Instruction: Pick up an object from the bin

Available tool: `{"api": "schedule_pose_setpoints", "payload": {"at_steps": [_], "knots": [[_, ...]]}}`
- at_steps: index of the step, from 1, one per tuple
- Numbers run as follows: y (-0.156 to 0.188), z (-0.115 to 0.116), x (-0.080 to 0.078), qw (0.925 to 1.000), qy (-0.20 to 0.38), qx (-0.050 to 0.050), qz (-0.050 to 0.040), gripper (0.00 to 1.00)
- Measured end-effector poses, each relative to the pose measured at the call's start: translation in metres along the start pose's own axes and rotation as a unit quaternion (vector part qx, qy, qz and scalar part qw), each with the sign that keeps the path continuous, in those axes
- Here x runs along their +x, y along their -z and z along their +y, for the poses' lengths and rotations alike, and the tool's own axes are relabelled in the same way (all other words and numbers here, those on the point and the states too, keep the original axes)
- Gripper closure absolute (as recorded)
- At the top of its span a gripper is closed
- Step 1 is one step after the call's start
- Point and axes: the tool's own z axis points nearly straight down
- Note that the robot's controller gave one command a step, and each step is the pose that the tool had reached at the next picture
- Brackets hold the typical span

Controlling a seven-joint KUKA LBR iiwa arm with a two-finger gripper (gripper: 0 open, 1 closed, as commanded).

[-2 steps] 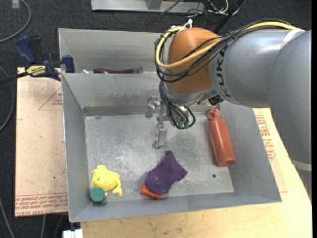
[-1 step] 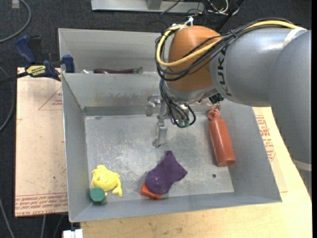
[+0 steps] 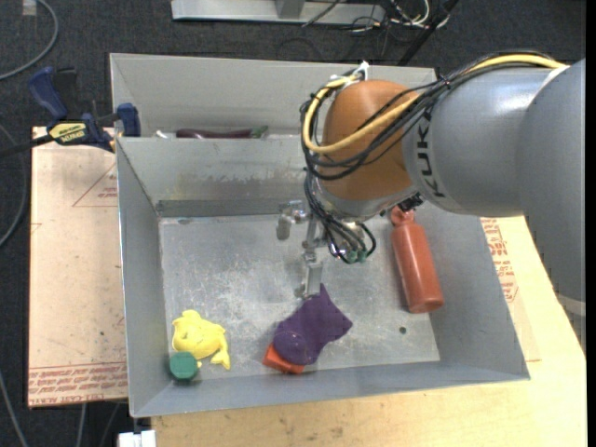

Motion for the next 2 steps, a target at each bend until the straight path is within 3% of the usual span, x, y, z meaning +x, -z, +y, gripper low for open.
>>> {"api": "schedule_pose_setpoints", "payload": {"at_steps": [1,2], "knots": [[-0.047,-0.034,0.039,0.9965,0.084,0.000,0.0032,0.00],[-0.065,-0.018,0.065,0.9839,0.179,-0.001,-0.0008,1.00]]}}
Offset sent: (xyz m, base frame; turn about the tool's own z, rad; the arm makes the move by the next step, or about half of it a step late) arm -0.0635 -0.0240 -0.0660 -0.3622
